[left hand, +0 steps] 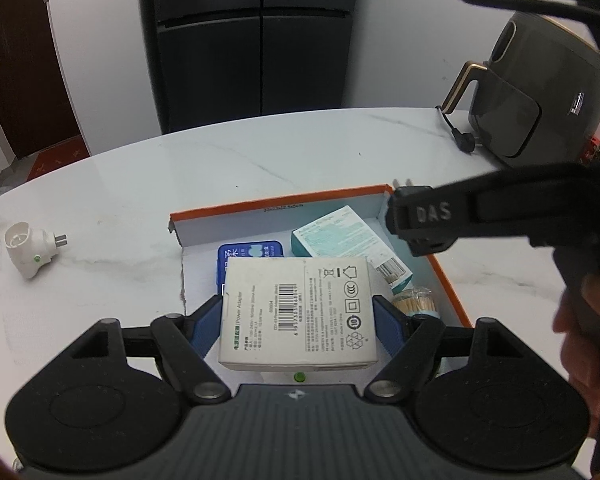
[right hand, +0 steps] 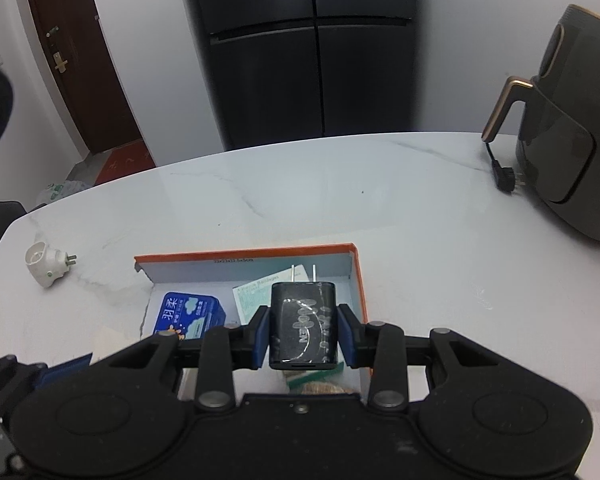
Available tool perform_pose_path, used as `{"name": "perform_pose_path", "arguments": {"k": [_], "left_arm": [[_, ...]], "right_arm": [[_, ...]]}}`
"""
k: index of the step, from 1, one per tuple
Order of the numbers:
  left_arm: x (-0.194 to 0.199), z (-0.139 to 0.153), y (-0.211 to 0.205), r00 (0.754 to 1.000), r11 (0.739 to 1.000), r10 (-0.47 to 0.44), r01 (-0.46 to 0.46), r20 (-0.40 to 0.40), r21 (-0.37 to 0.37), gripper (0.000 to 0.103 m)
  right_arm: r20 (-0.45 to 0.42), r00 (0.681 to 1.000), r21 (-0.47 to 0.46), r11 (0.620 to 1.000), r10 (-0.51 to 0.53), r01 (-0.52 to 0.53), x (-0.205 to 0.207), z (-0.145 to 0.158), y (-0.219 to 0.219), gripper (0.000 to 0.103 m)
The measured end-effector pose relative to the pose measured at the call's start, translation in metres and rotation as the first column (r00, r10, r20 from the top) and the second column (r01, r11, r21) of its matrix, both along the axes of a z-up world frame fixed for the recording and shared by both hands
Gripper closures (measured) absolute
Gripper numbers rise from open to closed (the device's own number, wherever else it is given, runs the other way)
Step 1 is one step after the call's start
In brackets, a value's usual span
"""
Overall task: Organize rigid objects
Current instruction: 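Lower the boxed adapter and black charger into the tray and open both grippers, then grasp the white plug adapter with the left gripper while the right grasps the glass diffuser bottle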
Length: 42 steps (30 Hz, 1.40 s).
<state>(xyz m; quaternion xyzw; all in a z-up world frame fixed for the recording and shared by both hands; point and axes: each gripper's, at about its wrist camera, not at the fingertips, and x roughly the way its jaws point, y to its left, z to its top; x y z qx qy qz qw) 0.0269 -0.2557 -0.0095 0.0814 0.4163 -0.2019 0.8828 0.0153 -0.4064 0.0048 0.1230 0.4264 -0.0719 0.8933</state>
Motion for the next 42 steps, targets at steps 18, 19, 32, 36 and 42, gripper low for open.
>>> {"name": "perform_pose_path", "arguments": {"k": [18, 19, 32, 36, 42], "left_arm": [[0.001, -0.008, -0.004, 0.998, 0.999, -0.028, 0.026, -0.05, -0.043, 0.018], [0.001, -0.007, -0.002, 0.999, 0.999, -0.022, 0.02, -0.049, -0.047, 0.018], [-0.023, 0.016, 0.068, 0.989, 0.987, 0.149, -0.149, -0.001, -0.053, 0.016], [-0.036, 0.019, 0.101, 0.973, 0.972, 0.229, -0.229, -0.003, -0.051, 0.016], [-0.055, 0.02, 0.144, 0.941, 0.941, 0.337, -0.337, -0.006, -0.041, 0.016]], "right_arm": [[0.092, 0.995, 0.019, 0.999, -0.034, 0.033, -0.008, 0.016, -0.016, 0.041], [0.098, 0.995, 0.019, 0.999, -0.033, 0.032, -0.011, 0.017, -0.016, 0.041], [0.117, 0.992, 0.007, 0.999, 0.037, -0.038, -0.043, 0.026, 0.025, 0.031], [0.108, 0.991, 0.012, 0.996, 0.084, -0.086, -0.048, 0.025, 0.052, 0.031], [0.101, 0.98, 0.018, 0.985, 0.171, -0.174, -0.05, 0.023, 0.093, 0.03]]}}
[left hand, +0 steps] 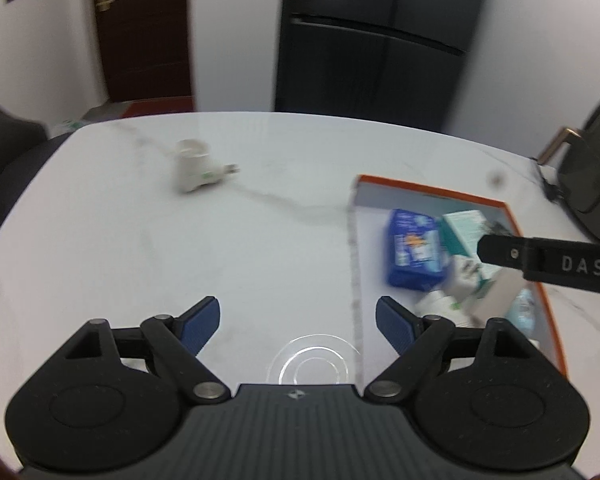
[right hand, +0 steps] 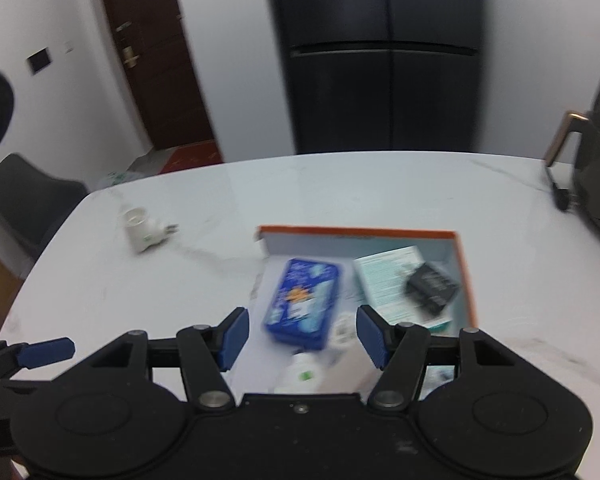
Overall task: Organize rigid objects
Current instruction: 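Grasp the white plug adapter with the left gripper while the right grasps the glass diffuser bottle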
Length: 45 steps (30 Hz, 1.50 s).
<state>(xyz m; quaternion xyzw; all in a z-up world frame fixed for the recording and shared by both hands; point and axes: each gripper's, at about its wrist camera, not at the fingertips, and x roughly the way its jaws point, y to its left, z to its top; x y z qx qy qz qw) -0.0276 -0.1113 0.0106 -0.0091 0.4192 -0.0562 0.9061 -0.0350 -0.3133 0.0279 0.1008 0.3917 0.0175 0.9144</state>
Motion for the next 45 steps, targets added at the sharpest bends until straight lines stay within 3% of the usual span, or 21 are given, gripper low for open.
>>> {"name": "perform_pose_path", "arguments": {"k": [6, 9, 13, 18, 24, 29, 32, 33, 38, 45], "left_arm": [[-0.014, 0.001, 0.051, 0.992, 0.992, 0.127, -0.127, -0.008, 0.012, 0.016], [-0.018, 0.001, 0.08, 0.98, 0.98, 0.2, -0.2, -0.006, 0.023, 0.016], [-0.019, 0.002, 0.117, 0.961, 0.96, 0.276, -0.275, -0.008, 0.043, 0.015], [-0.018, 0.003, 0.144, 0.95, 0.949, 0.312, -0.311, -0.014, 0.055, 0.015], [-0.001, -0.002, 0.158, 0.955, 0.954, 0.295, -0.294, -0.017, 0.06, 0.014], [0.02, -0.011, 0.167, 0.974, 0.973, 0.226, -0.225, -0.028, 0.056, 0.013], [0.046, -0.016, 0.166, 0.989, 0.988, 0.149, -0.148, -0.023, 0.045, 0.01], [0.055, -0.017, 0.164, 0.992, 0.991, 0.124, -0.123, -0.018, 0.047, 0.01], [0.12, -0.023, 0.141, 0.999, 0.998, 0.002, -0.004, 0.034, 0.066, 0.004], [0.206, -0.054, 0.096, 0.98, 0.979, -0.181, 0.172, 0.078, 0.105, 0.0]], "right_arm": [[-0.019, 0.988, 0.012, 0.989, 0.15, -0.15, -0.001, -0.009, 0.044, 0.03], [-0.036, 0.962, 0.026, 0.963, 0.271, -0.27, -0.001, -0.019, 0.074, 0.029], [-0.059, 0.874, 0.033, 0.876, 0.482, -0.481, -0.007, -0.036, 0.127, 0.025], [-0.092, 0.763, 0.042, 0.768, 0.64, -0.639, -0.01, -0.058, 0.188, 0.023], [-0.133, 0.729, 0.016, 0.737, 0.672, -0.676, 0.009, -0.081, 0.233, 0.023], [-0.156, 0.729, -0.016, 0.737, 0.666, -0.676, 0.025, -0.1, 0.256, 0.023], [-0.137, 0.744, -0.018, 0.749, 0.655, -0.663, 0.03, -0.104, 0.258, 0.044], [-0.136, 0.752, -0.013, 0.757, 0.646, -0.653, 0.032, -0.104, 0.256, 0.044], [-0.123, 0.842, 0.004, 0.849, 0.525, -0.529, 0.04, -0.105, 0.229, 0.044], [-0.112, 0.902, 0.05, 0.909, 0.416, -0.413, 0.039, -0.097, 0.19, 0.044]]}}
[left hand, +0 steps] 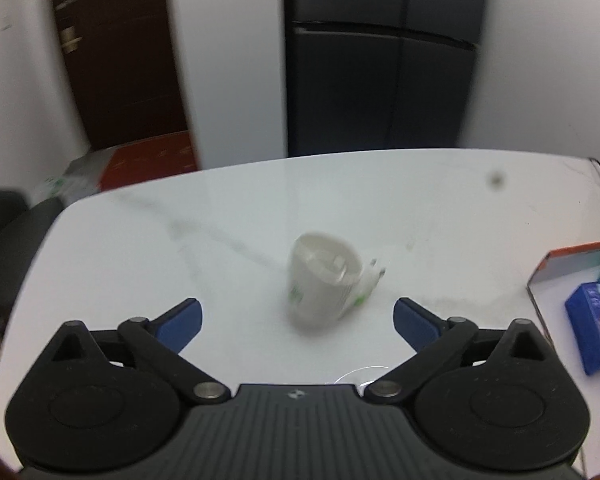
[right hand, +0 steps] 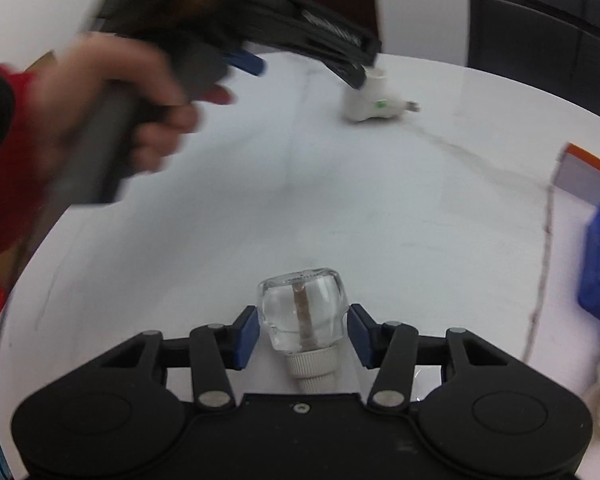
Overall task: Organize rigid objects
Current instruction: 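Grasp the white plug adapter with the left gripper while the right grasps the glass diffuser bottle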
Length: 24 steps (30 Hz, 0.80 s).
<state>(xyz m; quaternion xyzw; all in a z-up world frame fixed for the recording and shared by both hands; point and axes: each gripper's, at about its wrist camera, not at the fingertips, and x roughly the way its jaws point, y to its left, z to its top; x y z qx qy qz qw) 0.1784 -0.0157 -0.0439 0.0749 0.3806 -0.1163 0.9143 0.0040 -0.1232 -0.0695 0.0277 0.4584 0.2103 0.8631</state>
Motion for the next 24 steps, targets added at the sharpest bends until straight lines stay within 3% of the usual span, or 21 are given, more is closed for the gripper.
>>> {"name": "perform_pose_path", "arguments": {"k": [6, 8, 10, 11, 17, 24], "left_arm": [[0.041, -0.036, -0.016, 0.989, 0.985, -0.144, 0.145, -0.015, 0.091, 0.0], [0.045, -0.041, -0.015, 0.987, 0.985, -0.161, 0.16, 0.002, 0.069, 0.011], [0.05, -0.045, -0.015, 0.983, 0.984, -0.178, 0.178, -0.037, 0.013, 0.046], [0.048, -0.043, -0.014, 0.984, 0.984, -0.176, 0.175, -0.03, -0.013, 0.047], [0.025, -0.032, -0.012, 0.994, 0.994, -0.105, 0.105, -0.038, -0.004, 0.048], [-0.026, -0.006, 0.016, 0.996, 0.998, 0.057, -0.057, -0.071, -0.005, 0.048]], "right_arm": [[0.011, 0.994, 0.028, 0.993, -0.111, 0.111, -0.004, 0.009, -0.025, 0.044], [0.013, 0.99, 0.028, 0.99, -0.139, 0.139, -0.003, 0.008, -0.03, 0.044], [0.009, 0.987, 0.031, 0.986, -0.161, 0.161, -0.003, 0.007, -0.034, 0.044], [0.005, 0.985, 0.031, 0.985, -0.172, 0.172, -0.001, 0.006, -0.035, 0.044], [0.017, 0.977, 0.025, 0.977, -0.213, 0.212, -0.001, 0.015, -0.03, 0.044], [0.061, 0.961, 0.025, 0.963, -0.269, 0.268, 0.018, 0.031, -0.029, 0.044]]}}
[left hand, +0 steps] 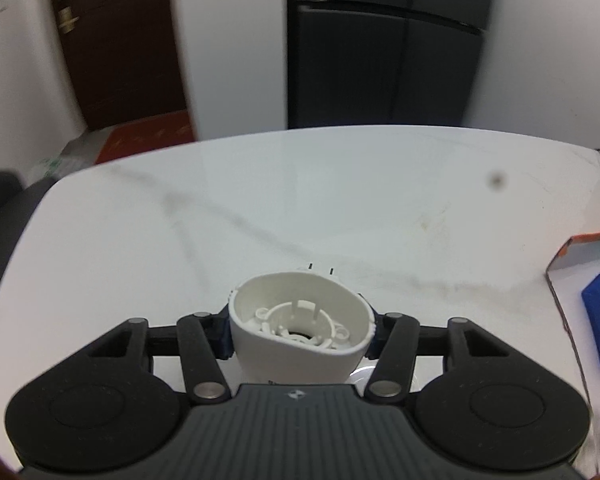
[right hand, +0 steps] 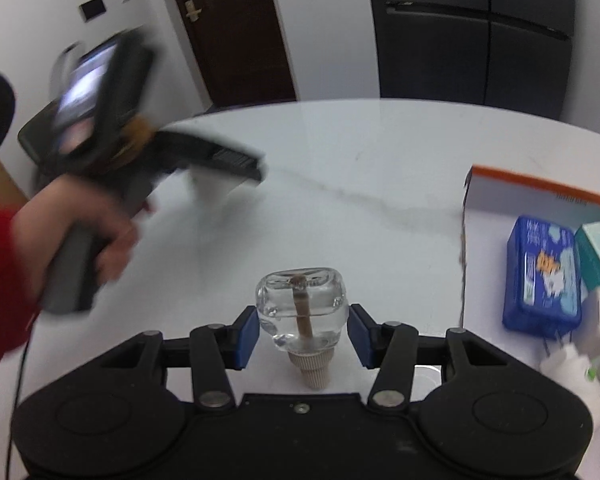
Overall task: Organize rigid objects
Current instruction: 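Grasp the white plug adapter with the left gripper while the right grasps the glass diffuser bottle, then carry the white plug adapter and glass bottle toward the tray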
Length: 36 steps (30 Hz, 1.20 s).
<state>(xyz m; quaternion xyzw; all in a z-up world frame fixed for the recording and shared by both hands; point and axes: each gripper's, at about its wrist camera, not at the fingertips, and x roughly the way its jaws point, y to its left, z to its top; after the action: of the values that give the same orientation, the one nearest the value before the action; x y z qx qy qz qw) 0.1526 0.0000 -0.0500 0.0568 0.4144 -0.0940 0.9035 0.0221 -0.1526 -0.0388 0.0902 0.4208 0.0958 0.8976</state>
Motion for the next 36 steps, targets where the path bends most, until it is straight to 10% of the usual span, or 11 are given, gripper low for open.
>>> {"name": "perform_pose_path", "arguments": {"k": [16, 36], "left_arm": [[-0.118, 0.065, 0.008, 0.984, 0.984, 0.178, -0.177, 0.026, -0.034, 0.047], [-0.165, 0.105, -0.045, 0.968, 0.973, 0.226, -0.22, 0.109, -0.066, 0.047]], "right_arm": [[0.086, 0.996, 0.014, 1.0, -0.005, 0.004, -0.011, 0.061, -0.005, 0.044], [0.16, 0.987, -0.016, 1.0, 0.021, -0.018, -0.071, 0.113, -0.042, 0.044]]}}
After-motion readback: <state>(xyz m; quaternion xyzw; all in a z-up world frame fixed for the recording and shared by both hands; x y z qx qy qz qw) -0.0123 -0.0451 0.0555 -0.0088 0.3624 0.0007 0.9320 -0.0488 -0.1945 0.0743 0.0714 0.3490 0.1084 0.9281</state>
